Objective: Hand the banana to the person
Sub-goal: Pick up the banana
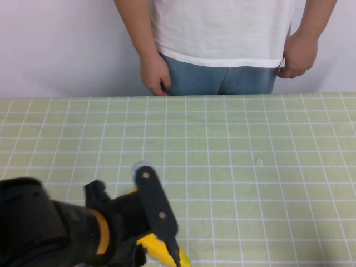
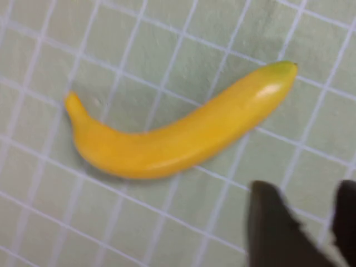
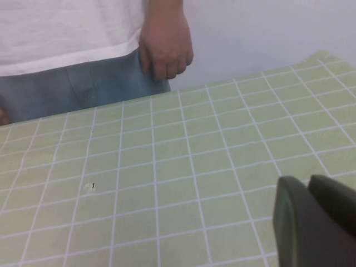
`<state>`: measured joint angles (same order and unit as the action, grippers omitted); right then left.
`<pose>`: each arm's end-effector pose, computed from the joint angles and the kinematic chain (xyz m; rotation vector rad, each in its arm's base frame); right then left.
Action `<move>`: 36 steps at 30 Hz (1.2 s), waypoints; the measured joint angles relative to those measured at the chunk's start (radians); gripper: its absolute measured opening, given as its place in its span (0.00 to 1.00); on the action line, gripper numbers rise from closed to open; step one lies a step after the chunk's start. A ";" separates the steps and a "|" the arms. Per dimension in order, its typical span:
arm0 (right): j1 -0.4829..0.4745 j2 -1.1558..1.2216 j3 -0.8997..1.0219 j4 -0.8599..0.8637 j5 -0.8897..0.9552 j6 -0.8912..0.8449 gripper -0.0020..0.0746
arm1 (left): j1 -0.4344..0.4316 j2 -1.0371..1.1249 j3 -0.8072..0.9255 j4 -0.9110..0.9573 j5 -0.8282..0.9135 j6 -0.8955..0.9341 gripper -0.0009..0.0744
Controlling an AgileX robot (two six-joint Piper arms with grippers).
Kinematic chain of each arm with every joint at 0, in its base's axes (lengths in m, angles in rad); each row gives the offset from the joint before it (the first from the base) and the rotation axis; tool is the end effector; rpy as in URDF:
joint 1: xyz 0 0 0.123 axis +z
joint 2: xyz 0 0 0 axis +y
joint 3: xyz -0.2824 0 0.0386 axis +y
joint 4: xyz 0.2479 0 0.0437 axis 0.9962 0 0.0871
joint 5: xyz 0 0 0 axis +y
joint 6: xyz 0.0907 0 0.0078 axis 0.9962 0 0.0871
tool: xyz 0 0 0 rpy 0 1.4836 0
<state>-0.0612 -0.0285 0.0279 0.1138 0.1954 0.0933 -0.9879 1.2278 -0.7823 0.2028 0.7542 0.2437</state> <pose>0.0550 -0.0013 0.1876 0.2062 1.6660 0.1268 0.1341 -0.1805 0.2540 1.6560 2.0746 -0.0100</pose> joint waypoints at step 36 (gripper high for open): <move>0.000 0.000 0.000 0.000 0.000 0.000 0.02 | 0.000 0.593 -0.123 0.208 -0.213 0.310 0.65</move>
<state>-0.0612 -0.0285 0.0279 0.1138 0.1954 0.0933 -0.9879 1.8204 -0.9048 0.4108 0.5411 0.5537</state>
